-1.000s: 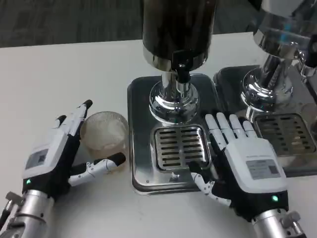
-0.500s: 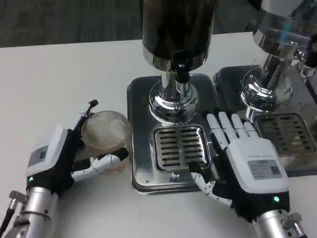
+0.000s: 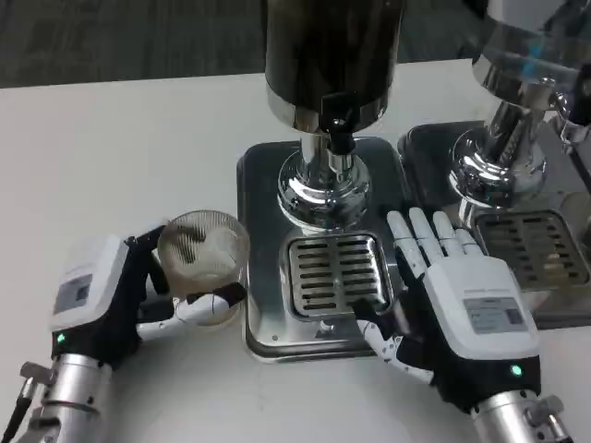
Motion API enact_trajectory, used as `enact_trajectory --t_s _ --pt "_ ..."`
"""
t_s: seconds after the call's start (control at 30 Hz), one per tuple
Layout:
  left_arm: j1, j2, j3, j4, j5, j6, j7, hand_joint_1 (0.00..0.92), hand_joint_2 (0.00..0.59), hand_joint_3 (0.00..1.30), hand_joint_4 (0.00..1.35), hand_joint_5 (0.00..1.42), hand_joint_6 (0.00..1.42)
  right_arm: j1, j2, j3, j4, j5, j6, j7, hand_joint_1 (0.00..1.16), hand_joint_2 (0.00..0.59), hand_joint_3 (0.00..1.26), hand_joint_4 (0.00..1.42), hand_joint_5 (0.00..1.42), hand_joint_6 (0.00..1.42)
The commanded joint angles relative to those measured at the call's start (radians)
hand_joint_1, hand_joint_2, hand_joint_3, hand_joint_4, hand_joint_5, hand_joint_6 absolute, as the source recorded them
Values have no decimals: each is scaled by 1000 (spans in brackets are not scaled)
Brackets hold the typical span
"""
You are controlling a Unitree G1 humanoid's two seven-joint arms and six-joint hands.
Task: Grasp the cup under the faucet to collect the drink, then remove the cup.
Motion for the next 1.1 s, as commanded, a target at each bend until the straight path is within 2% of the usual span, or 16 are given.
enact_trajectory --t_s 0.03,0.23,0.47,0.67,0.9,1.1 --pt "8 2 4 -9 8 -7 72 464 77 546 712 954 1159 1 3 0 -4 8 3 -6 389 392 35 0 0 88" --pt "11 -4 14 -113 10 -34 115 476 76 549 715 964 1168 14 4 -8 -18 -1 18 -18 389 392 38 0 0 91" --pt "-4 -14 -7 -217 37 -24 79 473 73 549 700 951 1161 27 16 -6 -29 -9 61 -5 389 392 43 0 0 94" --pt "-53 -44 -39 -164 55 -31 39 471 72 549 697 951 1148 50 27 -10 -47 -13 77 -30 389 392 43 0 0 99" --pt "-129 -104 -92 -86 89 -20 25 456 65 544 697 951 1147 88 47 -16 -81 -16 98 -65 389 392 35 0 0 122" --pt "-246 -171 -154 41 131 36 6 420 55 535 697 940 1144 103 48 -17 -93 -16 103 -70 389 392 35 0 0 125"
